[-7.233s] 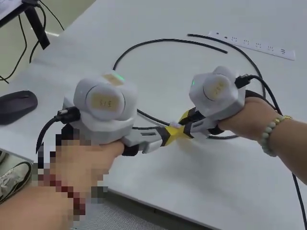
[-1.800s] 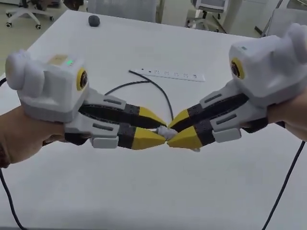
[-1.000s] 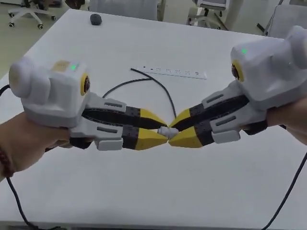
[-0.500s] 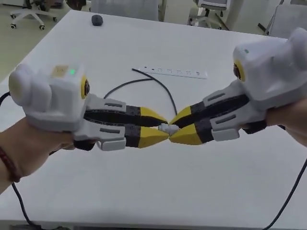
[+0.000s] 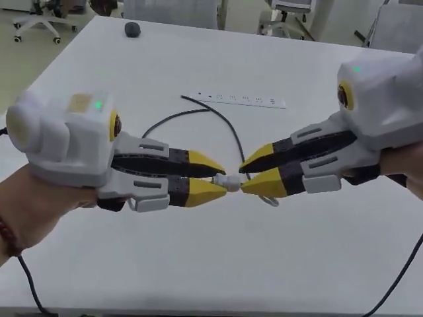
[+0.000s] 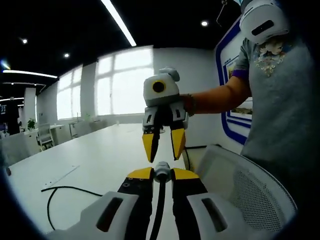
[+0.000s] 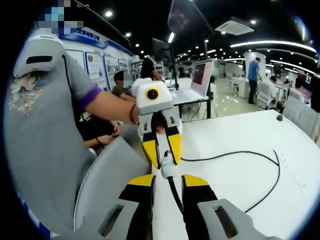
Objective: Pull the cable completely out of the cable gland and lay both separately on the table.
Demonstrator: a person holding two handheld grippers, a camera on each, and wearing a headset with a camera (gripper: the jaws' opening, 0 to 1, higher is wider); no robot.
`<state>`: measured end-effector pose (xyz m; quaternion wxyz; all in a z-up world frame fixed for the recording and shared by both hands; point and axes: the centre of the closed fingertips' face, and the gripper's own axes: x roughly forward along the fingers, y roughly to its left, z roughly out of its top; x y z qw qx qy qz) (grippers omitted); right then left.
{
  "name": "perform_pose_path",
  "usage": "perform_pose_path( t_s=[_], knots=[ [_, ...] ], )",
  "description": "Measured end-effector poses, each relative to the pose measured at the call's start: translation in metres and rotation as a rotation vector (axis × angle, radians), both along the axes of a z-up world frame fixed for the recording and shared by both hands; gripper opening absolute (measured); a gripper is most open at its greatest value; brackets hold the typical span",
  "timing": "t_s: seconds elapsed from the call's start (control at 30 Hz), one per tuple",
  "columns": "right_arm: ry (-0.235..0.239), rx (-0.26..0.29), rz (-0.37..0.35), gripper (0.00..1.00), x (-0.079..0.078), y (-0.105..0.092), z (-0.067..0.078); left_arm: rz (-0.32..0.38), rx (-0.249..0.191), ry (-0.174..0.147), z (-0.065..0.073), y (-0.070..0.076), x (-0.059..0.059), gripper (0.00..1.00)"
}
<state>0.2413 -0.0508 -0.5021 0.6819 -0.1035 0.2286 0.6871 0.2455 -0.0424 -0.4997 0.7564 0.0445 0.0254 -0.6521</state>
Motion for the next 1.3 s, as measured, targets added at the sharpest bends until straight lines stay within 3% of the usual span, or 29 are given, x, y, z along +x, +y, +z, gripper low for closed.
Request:
perform_pose_path(
  t_s=[0.03, 0.1, 0.17, 0.23, 0.3, 0.33, 0.4, 0.5, 0.7, 1.0, 1.3],
  knots=[
    [0.020, 0.018, -0.026, 0.19, 0.003, 0.000, 0.000, 0.001, -0.003, -0.001, 0.001, 0.000, 0.000, 0.14],
    [0.108, 0.040, -0.032, 0.18, 0.000, -0.004, -0.003, -0.008, -0.002, -0.017, 0.003, 0.000, 0.000, 0.14],
    [0.147, 0.055, -0.065, 0.18, 0.005, -0.006, -0.006, -0.024, 0.010, -0.031, 0.003, 0.000, -0.002, 0.14],
    [0.237, 0.085, -0.038, 0.16, -0.003, -0.004, -0.004, -0.046, 0.020, -0.042, 0.004, -0.001, -0.006, 0.14],
    [0.262, 0.101, -0.036, 0.17, -0.001, -0.001, -0.003, -0.059, 0.033, -0.052, 0.003, -0.002, -0.008, 0.14],
    [0.315, 0.097, -0.007, 0.16, -0.007, 0.000, -0.002, -0.064, 0.033, -0.058, 0.003, -0.002, -0.009, 0.14],
    [0.313, 0.105, -0.017, 0.16, -0.001, 0.004, -0.003, -0.071, 0.037, -0.058, 0.002, -0.003, -0.010, 0.14],
    [0.362, 0.095, 0.014, 0.13, -0.005, 0.009, -0.004, -0.078, 0.042, -0.065, 0.001, -0.003, -0.012, 0.14],
    [0.377, 0.042, 0.078, 0.10, -0.012, 0.012, -0.010, -0.086, 0.051, -0.073, 0.000, -0.001, -0.015, 0.14],
    [0.405, 0.005, 0.121, 0.08, -0.019, 0.019, -0.014, -0.099, 0.063, -0.083, -0.001, 0.001, -0.017, 0.14],
    [0.367, -0.016, 0.138, 0.08, -0.021, 0.019, -0.013, -0.103, 0.066, -0.075, -0.002, 0.001, -0.018, 0.14]
  ],
)
